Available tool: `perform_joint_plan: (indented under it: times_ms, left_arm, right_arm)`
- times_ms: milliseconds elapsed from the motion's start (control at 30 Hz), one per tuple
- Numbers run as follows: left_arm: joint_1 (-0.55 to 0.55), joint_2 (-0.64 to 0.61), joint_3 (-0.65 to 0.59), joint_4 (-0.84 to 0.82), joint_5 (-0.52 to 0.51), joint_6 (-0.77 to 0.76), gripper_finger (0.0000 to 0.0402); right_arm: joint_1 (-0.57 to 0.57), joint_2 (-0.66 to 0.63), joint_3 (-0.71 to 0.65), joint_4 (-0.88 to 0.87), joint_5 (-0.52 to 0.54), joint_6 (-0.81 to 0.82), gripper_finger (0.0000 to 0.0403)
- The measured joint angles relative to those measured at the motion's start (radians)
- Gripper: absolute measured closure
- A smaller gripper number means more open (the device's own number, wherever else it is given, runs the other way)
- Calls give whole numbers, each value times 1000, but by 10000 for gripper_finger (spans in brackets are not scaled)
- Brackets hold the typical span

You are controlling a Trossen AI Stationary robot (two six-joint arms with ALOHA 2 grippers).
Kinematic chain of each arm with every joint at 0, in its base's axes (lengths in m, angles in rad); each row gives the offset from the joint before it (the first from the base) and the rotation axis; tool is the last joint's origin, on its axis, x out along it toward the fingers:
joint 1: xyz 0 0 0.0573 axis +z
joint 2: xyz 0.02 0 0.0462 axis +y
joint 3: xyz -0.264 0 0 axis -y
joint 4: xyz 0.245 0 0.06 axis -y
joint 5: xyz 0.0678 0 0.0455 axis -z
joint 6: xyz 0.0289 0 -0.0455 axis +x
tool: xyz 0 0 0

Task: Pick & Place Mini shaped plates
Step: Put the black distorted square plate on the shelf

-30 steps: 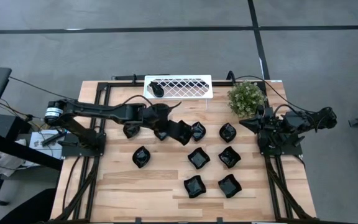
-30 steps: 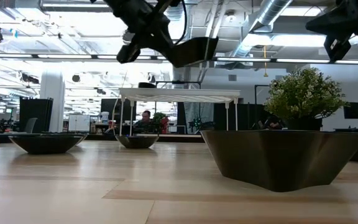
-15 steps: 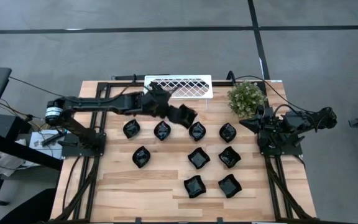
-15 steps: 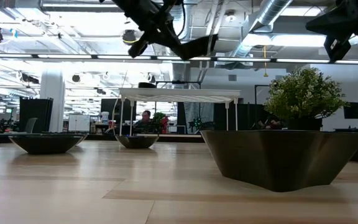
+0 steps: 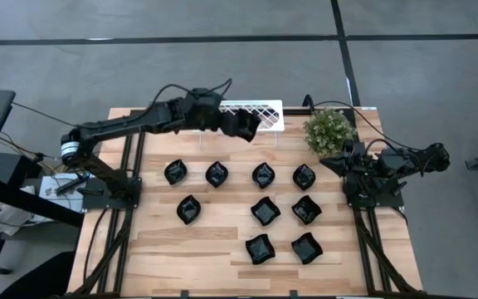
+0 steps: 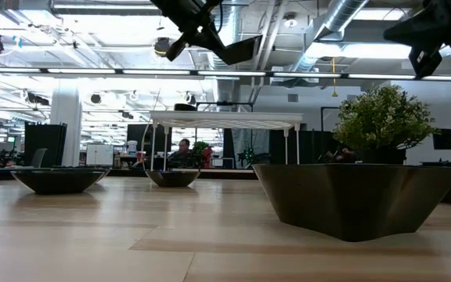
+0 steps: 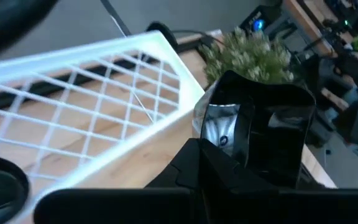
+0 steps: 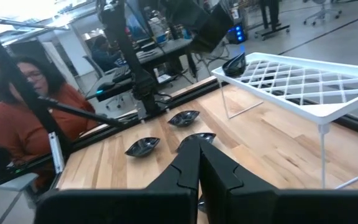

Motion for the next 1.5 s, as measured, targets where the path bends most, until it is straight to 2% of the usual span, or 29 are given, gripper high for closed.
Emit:
perform_joint_plan:
  times_ms: [433, 600, 800, 933, 1300, 1500]
  left_arm:
    - [104, 22, 98, -125, 12, 7, 398]
    - [109, 131, 234, -202, 29, 63, 398]
    - [158, 245, 377, -401, 34, 104, 398]
    - [202, 251, 379, -415, 57, 102, 398]
    - [217, 355, 381, -416, 102, 98, 398]
    - [236, 361, 381, -420, 116, 63, 398]
  right_arm:
    - [0, 0, 0, 0, 6, 0, 403]
    - [1, 0, 0, 0, 6, 0, 403]
    - [1, 0, 0, 0, 4, 0, 403]
    - [1, 0, 0, 0, 3, 0, 403]
    - [2, 0, 0, 0, 3, 0, 403]
    - [3, 0, 0, 0, 3, 0, 403]
